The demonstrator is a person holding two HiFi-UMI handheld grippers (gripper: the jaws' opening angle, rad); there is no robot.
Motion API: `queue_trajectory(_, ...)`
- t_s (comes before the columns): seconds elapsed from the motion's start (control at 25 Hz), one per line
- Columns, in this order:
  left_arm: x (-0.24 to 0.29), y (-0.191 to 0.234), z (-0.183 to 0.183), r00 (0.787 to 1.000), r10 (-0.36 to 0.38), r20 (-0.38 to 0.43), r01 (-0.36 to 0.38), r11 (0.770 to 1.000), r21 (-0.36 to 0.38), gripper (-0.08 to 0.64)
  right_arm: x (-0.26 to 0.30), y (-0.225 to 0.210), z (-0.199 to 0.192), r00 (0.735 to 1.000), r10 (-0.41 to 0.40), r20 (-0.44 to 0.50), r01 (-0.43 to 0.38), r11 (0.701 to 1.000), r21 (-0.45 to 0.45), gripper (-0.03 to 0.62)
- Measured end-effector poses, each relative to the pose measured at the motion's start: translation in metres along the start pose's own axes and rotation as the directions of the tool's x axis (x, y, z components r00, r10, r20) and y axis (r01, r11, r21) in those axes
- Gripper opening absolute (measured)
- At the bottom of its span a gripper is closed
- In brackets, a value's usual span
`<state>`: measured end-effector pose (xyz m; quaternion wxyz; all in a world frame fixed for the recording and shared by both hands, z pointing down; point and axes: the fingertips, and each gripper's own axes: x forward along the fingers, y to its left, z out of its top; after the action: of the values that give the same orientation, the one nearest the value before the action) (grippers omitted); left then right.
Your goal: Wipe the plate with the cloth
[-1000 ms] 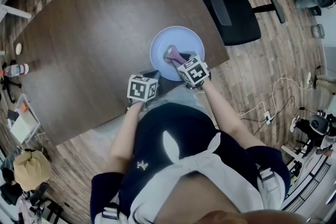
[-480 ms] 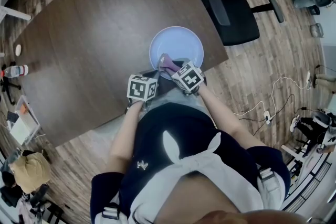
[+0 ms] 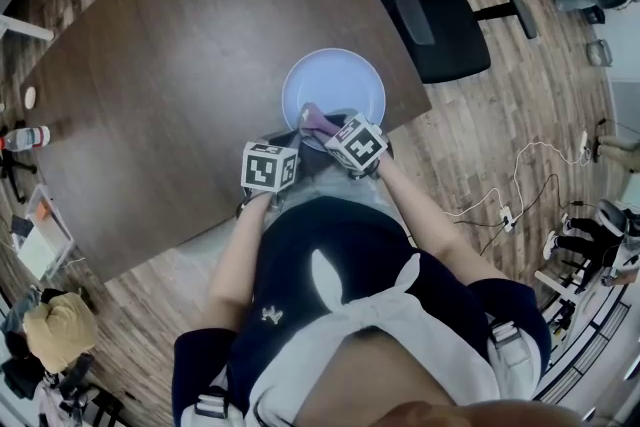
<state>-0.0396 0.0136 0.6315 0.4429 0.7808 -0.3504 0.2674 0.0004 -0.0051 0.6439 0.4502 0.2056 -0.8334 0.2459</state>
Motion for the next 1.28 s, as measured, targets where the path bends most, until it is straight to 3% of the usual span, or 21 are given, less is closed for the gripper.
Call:
queue_trajectory(0.52, 0.006, -0.002, -0.001, 0.999, 0.037, 0.0, -0.037, 0.999, -0.023, 0.006, -0.01, -0.003, -0.017, 0.997, 0.019, -0.072, -0.026, 0.995, -0.094, 0.14)
queue_trajectory(1.28, 0.005, -0.008, 0.006, 0.988, 0.153, 0.013, -0.152, 0.986, -0.068, 0.006, -0.031, -0.026, -0.043, 0.991, 0.042, -0.125, -0.066, 0.979, -0.195, 0.14)
